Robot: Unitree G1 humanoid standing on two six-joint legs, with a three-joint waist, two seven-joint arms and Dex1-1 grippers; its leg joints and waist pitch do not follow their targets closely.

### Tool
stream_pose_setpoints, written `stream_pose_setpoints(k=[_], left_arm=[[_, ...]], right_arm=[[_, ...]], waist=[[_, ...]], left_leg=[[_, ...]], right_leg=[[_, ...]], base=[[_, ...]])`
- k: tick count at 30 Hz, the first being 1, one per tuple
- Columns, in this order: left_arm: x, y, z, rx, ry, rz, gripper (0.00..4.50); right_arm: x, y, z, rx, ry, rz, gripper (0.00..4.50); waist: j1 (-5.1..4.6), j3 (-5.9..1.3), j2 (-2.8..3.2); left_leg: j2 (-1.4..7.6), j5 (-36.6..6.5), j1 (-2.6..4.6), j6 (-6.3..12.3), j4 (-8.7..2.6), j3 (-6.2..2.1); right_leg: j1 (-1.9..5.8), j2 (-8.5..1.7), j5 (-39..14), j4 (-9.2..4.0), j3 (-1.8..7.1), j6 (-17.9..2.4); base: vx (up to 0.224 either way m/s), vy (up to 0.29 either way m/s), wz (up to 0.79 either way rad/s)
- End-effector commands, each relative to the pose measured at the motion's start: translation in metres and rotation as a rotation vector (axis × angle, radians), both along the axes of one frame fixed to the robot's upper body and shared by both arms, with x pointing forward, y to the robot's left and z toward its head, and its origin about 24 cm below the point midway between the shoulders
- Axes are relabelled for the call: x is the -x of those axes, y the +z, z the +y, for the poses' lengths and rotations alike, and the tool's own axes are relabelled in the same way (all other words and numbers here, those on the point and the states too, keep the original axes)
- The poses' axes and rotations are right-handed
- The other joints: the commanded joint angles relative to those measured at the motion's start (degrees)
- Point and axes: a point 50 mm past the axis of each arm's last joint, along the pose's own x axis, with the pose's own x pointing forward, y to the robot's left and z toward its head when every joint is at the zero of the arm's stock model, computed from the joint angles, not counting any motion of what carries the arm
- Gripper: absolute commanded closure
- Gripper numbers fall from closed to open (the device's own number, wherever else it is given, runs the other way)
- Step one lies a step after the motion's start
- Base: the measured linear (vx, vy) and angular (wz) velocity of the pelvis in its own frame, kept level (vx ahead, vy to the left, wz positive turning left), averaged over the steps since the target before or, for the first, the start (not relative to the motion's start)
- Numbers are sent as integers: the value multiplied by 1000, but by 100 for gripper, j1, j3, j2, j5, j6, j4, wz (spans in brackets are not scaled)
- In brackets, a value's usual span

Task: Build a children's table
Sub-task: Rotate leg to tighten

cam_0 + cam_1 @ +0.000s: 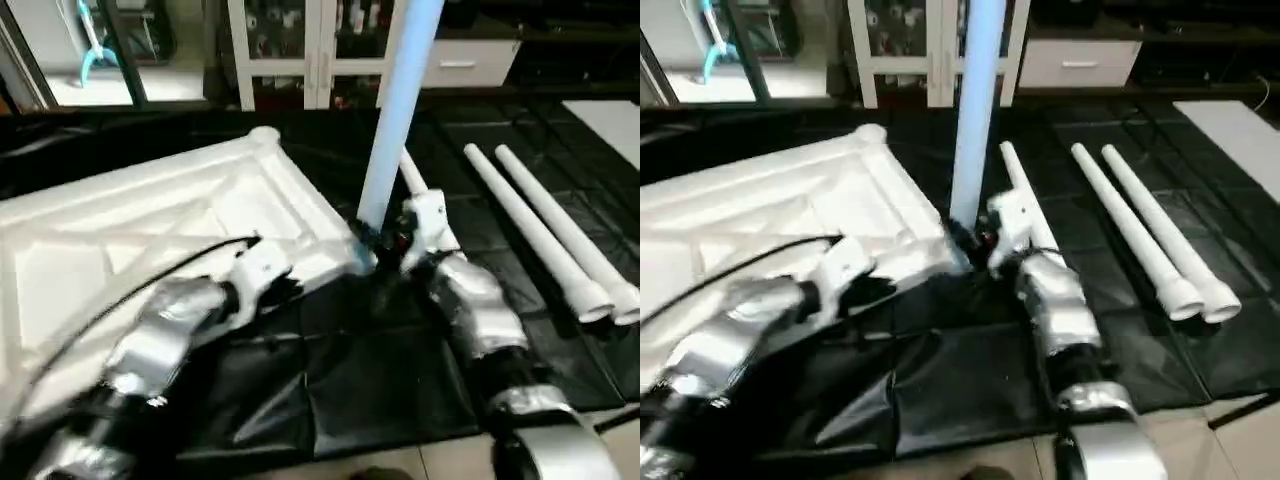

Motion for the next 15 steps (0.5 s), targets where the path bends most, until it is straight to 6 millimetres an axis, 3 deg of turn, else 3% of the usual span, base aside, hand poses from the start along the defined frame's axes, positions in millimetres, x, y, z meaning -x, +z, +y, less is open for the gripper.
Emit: stream_pose_setpoints(k=[1,4,6,7,10,11,13,15], left_arm=[[4,-20,-19,-19,30,81,450],[-2,-16,-49,39,70,87,450],[-1,-15,-53,49,58,82,450],[-1,-14,-55,54,49,79,450],[0,-14,-53,54,39,75,450],[2,-14,-48,44,21,63,450],[6,-18,-29,8,1,57,450],[6,-19,-27,3,1,56,450]], right_arm=[[12,-47,-6,35,-191,243,252],[15,-51,18,-24,-251,283,253],[16,-52,24,-44,-237,289,253],[17,-51,27,-55,-221,286,253],[17,-49,29,-58,-193,273,253],[16,-42,30,-106,-130,229,197],[15,-22,22,-135,43,79,175],[15,-20,20,-131,55,67,152]], waist=[[-26,-239,49],[3,-253,46],[5,-252,10],[14,-259,21],[4,-263,21],[2,-261,14],[-6,-268,28],[-2,-278,10]], left_leg=[[143,-1360,54,-27,-421,-78],[132,-1520,92,-69,-428,-84],[123,-1563,54,-25,-448,-94],[121,-1566,48,-10,-449,-100],[124,-1530,20,51,-462,-108],[130,-1606,5,82,-470,-117],[140,-1598,-9,149,-474,-119],[140,-1417,-34,255,-465,-116]], right_leg=[[159,-364,-1412,-553,282,-1258],[118,-346,-1461,-583,274,-1090],[141,-334,-1379,-576,258,-1031],[148,-342,-1362,-572,256,-1009],[155,-347,-1268,-577,252,-973],[164,-357,-1328,-583,253,-961],[181,-365,-1254,-581,257,-974],[207,-361,-991,-566,259,-1064]], base=[[0,0,0],[0,0,0],[0,0,0],[0,0,0],[0,0,0],[0,0,0],[0,0,0],[0,0,0]])
